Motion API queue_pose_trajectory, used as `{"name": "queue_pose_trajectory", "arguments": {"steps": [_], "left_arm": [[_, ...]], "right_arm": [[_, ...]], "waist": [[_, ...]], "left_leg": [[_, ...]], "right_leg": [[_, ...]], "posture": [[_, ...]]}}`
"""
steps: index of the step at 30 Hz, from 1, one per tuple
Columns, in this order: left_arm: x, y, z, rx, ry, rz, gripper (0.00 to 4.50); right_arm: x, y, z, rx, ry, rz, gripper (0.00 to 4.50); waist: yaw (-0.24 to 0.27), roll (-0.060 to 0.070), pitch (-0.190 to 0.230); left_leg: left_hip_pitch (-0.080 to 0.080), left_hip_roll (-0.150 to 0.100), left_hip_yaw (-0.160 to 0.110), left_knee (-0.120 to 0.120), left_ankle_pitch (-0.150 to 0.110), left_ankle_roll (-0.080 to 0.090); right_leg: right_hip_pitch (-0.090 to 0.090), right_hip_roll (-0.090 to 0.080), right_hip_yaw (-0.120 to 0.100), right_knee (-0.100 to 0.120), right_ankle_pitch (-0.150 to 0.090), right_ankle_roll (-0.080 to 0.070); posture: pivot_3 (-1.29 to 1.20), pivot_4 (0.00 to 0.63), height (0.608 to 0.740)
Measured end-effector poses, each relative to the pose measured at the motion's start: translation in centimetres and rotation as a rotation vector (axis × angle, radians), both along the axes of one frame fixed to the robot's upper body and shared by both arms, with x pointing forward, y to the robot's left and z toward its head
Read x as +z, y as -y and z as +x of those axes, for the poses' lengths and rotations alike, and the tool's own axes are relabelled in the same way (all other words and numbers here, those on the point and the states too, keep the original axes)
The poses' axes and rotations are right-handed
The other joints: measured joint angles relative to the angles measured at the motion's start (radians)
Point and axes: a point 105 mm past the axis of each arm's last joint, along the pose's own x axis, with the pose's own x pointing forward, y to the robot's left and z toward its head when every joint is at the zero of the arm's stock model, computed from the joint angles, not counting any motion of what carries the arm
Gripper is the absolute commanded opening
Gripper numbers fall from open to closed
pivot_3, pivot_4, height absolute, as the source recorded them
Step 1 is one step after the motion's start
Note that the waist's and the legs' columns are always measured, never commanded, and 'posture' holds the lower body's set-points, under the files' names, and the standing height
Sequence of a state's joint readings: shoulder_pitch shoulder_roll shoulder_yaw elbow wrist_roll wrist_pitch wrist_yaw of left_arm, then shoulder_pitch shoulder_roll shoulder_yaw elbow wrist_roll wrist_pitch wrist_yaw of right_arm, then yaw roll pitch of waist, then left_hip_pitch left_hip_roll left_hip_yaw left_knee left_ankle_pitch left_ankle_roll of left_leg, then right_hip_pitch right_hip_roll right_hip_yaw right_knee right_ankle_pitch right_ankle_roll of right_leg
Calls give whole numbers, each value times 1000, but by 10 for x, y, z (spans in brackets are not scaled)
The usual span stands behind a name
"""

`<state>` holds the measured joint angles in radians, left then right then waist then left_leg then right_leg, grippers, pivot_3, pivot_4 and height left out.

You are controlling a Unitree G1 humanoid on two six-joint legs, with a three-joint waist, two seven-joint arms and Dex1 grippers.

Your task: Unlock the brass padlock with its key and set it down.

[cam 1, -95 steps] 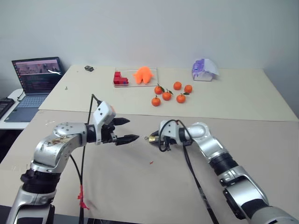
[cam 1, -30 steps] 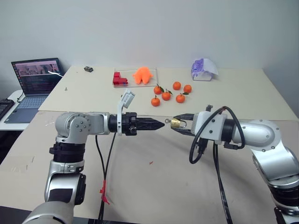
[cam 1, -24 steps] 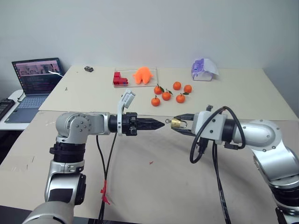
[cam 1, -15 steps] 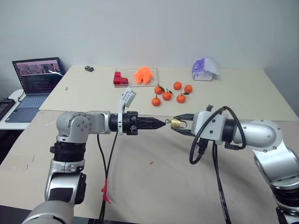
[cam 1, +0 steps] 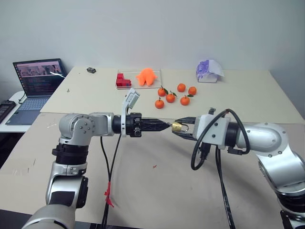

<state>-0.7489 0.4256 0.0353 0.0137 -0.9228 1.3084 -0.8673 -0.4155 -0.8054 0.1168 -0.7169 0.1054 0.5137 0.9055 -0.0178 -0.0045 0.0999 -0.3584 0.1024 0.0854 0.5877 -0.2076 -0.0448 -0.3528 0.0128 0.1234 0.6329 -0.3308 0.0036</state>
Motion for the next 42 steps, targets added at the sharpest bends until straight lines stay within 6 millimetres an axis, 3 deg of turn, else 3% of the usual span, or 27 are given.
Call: {"name": "queue_pose_trajectory", "arguments": {"steps": [3, 4, 13, 17, 24, 27, 30, 33, 36, 39, 42], "left_arm": [[1, 1, -1, -13, -1, -8, 192], [2, 1, -3, -24, -1, -16, 19], [3, 0, -7, -50, 22, -2, 19], [6, 4, -4, -38, 135, 9, 19], [7, 17, 5, -41, 659, 137, 19], [4, 18, 3, -55, 715, 145, 19], [1, 17, 2, -54, 683, 151, 19], [-5, 16, 3, -48, 538, 169, 19], [-4, 18, 10, -2, 181, 89, 19], [-1, 12, 12, 16, -24, 20, 754], [0, 4, 18, 66, -114, 1, 1722]], "right_arm": [[0, 0, 0, -3, -1, -1, 951], [0, 1, 0, -5, -2, -1, 951], [0, 0, -1, 1, -19, 10, 951], [2, 2, 2, -19, -15, 22, 951], [1, 10, 9, -77, -33, 25, 951], [0, 10, 9, -76, -40, 18, 951], [-2, 9, 9, -72, -49, 14, 951], [-6, 8, 8, -70, -73, 6, 951], [-6, 11, 13, -96, -72, 15, 951], [-3, 7, 11, -78, -65, 25, 951], [-2, 5, 9, -64, -58, 24, 951]], "waist": [[0, 0, 0], [0, 0, 0], [1, 1, 0], [1, 1, 0], [2, 1, 0], [-2, 1, 0], [0, 1, 0], [0, 1, 0], [4, 1, 0], [-1, 1, 0], [-3, 1, 0]], "left_leg": [[0, 0, 0, 0, 0, 0], [0, 0, 0, 0, 0, 0], [2, 0, 0, -4, 0, 0], [4, -2, 0, -10, 2, -1], [4, -2, 1, -12, 3, -2], [3, -2, 1, -12, 2, -1], [2, -2, 0, -10, 2, 0], [1, -2, 0, -8, 2, 1], [0, -2, -1, -6, 1, 3], [-1, -2, -1, -7, -1, 6], [0, -2, -2, -7, 0, 5]], "right_leg": [[0, 0, 0, 0, 0, 0], [0, 0, 0, 0, 0, 0], [1, 0, 0, -1, 0, 0], [1, -1, 0, -1, 0, 0], [1, -2, 0, -2, 3, -6], [1, -1, 1, -2, 3, -5], [0, -1, 0, -2, 1, -2], [0, -2, 0, -2, 0, 1], [0, -1, -2, -1, -1, 2], [-1, 0, -1, -1, -1, 2], [-1, 0, -1, -1, -1, 1]], "posture": [[0, 150, 703], [0, 150, 703], [0, 150, 703], [0, 150, 703], [0, 150, 703], [0, 150, 703], [0, 150, 703], [0, 150, 703], [0, 150, 703], [0, 150, 703], [0, 150, 703]]}}
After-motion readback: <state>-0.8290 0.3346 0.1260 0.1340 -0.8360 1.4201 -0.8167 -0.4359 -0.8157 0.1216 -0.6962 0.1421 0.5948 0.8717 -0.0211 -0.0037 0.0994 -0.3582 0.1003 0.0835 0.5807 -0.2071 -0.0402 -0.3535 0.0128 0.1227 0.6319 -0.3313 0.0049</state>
